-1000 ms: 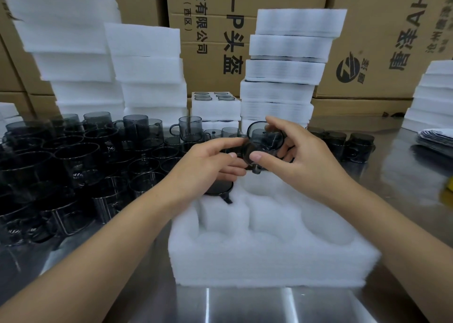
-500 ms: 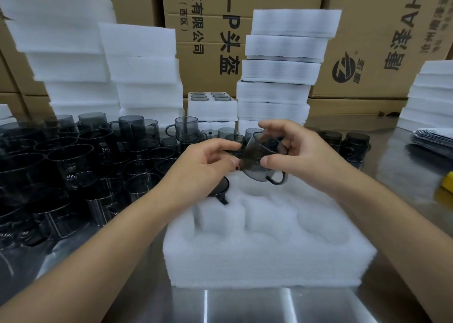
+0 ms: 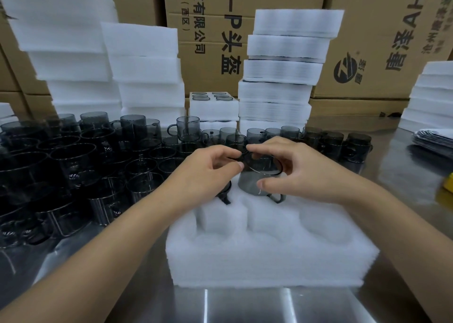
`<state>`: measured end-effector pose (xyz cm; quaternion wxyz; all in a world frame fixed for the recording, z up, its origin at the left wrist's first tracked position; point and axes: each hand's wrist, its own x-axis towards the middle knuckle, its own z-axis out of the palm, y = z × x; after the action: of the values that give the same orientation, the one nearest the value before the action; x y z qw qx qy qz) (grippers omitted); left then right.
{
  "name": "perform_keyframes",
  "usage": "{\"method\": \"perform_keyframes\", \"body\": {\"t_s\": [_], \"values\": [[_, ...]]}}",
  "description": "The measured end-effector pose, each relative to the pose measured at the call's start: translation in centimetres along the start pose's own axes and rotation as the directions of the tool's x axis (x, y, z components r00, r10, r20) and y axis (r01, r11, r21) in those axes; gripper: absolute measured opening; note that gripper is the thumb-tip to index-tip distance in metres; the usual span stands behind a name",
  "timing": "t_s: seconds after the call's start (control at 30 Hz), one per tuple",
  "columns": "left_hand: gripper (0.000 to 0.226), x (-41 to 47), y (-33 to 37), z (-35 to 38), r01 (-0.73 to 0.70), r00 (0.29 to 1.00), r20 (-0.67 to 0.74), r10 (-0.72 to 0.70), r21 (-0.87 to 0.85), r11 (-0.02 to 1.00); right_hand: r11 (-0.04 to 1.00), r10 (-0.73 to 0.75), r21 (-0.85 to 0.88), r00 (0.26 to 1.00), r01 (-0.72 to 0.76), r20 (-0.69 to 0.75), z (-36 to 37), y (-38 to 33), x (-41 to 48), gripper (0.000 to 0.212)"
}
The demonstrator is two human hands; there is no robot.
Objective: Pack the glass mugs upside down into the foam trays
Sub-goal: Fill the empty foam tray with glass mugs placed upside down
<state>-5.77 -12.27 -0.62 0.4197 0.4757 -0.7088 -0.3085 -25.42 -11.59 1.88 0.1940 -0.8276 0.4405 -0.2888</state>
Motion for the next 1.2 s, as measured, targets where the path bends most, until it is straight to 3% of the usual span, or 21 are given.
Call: {"method": "perform_keyframes", "body": {"t_s": [0.27,0.47,0.6,0.67,0.8,1.2], "values": [[0.025,-0.1,0.1,0.0,0.011,0.999,0.051,-0.014,0.06,0.998,0.999,0.008,0.03,0.997,-0.01,0.083,0.4,0.2,0.0,0.061],[0.032,-0.1,0.1,-0.1,0.023,0.996,0.085,-0.035,0.14,0.99,0.997,0.01,-0.075,0.991,0.0,0.131,0.7,0.7,0.4,0.052],[0.041,0.0,0.0,-0.1,0.02,0.994,0.101,-0.037,0.167,0.986,0.988,0.134,0.083,0.991,-0.131,-0.031,0.5,1.1,0.7,0.046],[0.04,0.0,-0.1,-0.2,0.027,0.994,0.103,-0.045,0.167,0.986,0.979,0.203,0.032,0.976,-0.201,-0.082,0.6,1.6,1.0,0.043],[0.045,0.2,-0.2,-0.4,0.029,0.99,0.13,-0.049,0.151,0.988,0.96,0.259,-0.099,0.965,-0.262,-0.042,0.9,2.1,1.2,0.045],[0.042,0.2,-0.2,-0.6,0.013,0.977,0.206,-0.048,0.169,0.986,0.972,0.232,-0.04,0.973,-0.232,-0.004,1.0,2.5,1.4,0.028]]}}
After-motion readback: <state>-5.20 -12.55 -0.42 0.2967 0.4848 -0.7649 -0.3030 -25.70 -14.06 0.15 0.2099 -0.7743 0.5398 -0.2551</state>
